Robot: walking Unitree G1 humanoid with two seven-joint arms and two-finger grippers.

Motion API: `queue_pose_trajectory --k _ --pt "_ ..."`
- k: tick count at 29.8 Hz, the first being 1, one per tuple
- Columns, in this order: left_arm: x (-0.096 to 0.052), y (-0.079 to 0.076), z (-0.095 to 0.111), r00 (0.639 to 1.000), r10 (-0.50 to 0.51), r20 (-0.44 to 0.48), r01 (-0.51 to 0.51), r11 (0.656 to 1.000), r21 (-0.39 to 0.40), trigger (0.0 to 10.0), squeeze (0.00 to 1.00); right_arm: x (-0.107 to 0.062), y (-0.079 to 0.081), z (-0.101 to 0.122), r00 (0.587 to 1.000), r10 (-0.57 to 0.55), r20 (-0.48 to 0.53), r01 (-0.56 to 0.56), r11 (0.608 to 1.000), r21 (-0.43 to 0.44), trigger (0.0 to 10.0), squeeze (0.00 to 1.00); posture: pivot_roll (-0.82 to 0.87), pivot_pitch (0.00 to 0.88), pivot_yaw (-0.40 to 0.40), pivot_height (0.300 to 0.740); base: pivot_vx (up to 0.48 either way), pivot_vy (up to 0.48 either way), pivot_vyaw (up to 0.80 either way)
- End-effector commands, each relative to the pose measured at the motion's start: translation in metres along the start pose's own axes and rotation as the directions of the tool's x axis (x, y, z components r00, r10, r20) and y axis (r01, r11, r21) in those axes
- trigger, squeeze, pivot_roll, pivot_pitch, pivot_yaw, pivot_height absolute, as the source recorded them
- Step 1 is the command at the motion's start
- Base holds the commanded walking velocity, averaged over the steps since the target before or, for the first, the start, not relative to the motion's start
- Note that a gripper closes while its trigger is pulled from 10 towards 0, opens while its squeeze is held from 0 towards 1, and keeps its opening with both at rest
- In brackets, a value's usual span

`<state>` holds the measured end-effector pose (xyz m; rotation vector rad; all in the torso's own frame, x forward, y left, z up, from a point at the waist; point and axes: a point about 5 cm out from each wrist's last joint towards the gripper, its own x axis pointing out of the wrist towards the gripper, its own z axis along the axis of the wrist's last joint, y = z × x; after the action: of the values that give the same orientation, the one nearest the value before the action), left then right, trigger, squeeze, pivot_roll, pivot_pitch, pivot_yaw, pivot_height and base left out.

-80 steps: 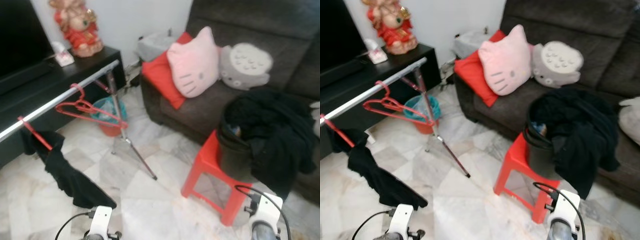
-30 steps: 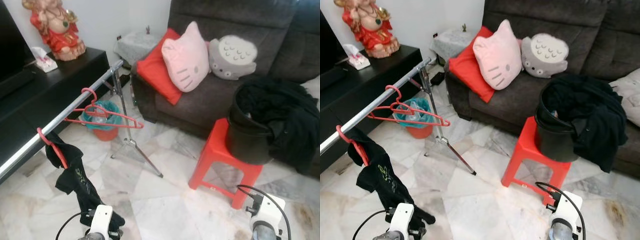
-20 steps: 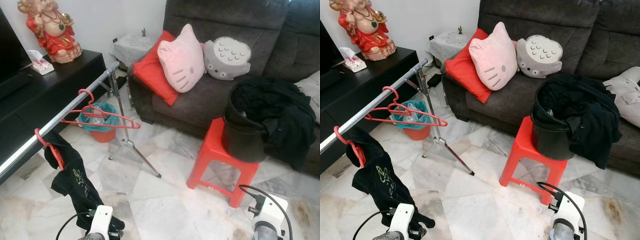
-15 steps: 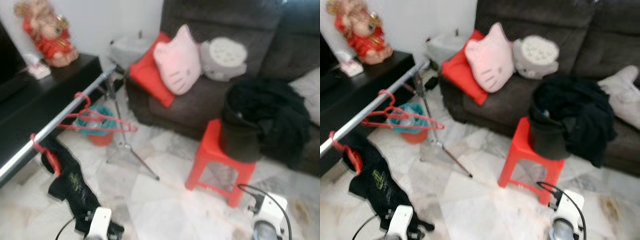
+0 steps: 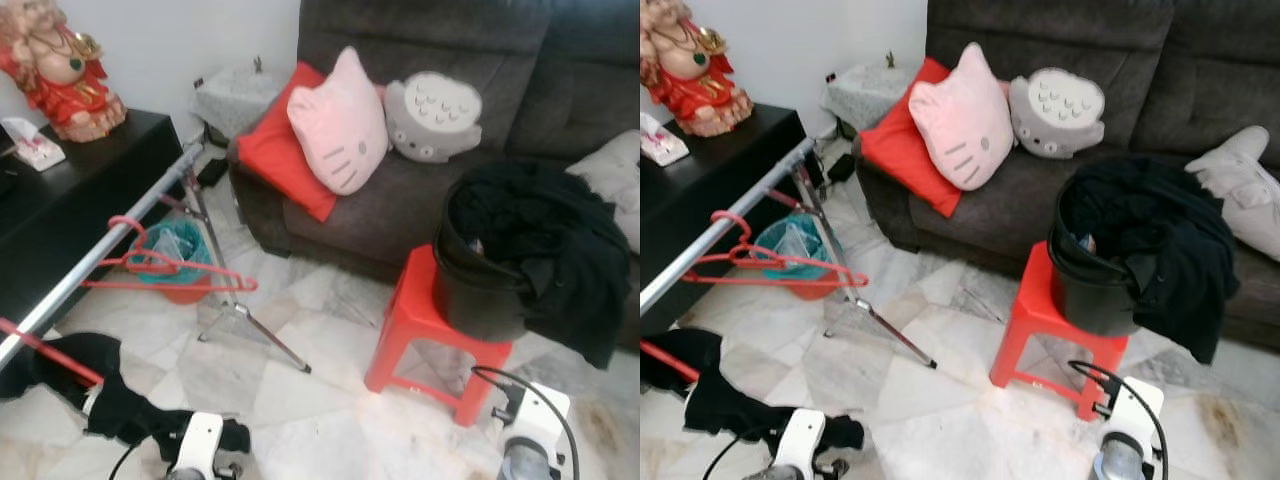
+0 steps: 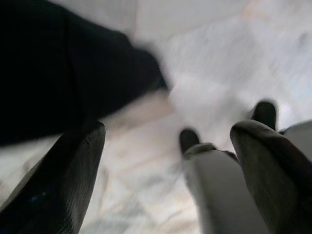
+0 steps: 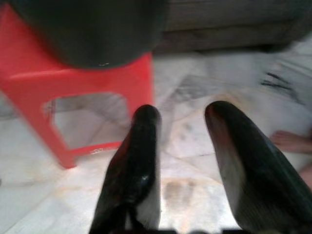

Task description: Hang hanger

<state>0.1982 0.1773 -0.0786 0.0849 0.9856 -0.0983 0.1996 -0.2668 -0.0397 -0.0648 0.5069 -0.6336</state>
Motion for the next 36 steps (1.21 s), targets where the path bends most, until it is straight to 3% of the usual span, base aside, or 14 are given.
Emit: queue_pose_trajectory --k 1,14,29,36 --pt "-0.002 0.012 0.001 1.000 0.030 0.003 -0.030 0.999 0.012 10.0 0.00 -0.001 0.007 0.002 1.000 0.012 0.011 -0.013 1.000 0.007 10.0 0.00 0.01 0.000 0.046 0.740 0.266 0.000 0.00" --pt "-0.002 0.013 0.001 0.999 0.034 0.004 -0.034 0.999 0.017 10.0 0.00 0.001 0.010 0.012 0.996 0.026 0.080 -0.020 0.997 -0.081 10.0 0.00 0.01 0.000 0.045 0.740 0.000 0.000 0.00" --pt "-0.002 0.012 0.002 0.999 0.035 0.005 -0.035 0.999 0.018 10.0 0.00 0.021 -0.010 0.051 0.979 -0.080 0.187 0.097 0.992 -0.083 10.0 0.00 0.01 0.000 0.046 0.740 0.000 0.000 0.00" --pt "-0.002 0.013 0.001 0.999 0.034 0.004 -0.034 0.999 0.020 10.0 0.00 0.022 -0.007 0.058 0.975 -0.062 0.212 0.077 0.995 -0.063 10.0 0.00 0.01 0.000 0.047 0.740 0.000 0.000 0.00"
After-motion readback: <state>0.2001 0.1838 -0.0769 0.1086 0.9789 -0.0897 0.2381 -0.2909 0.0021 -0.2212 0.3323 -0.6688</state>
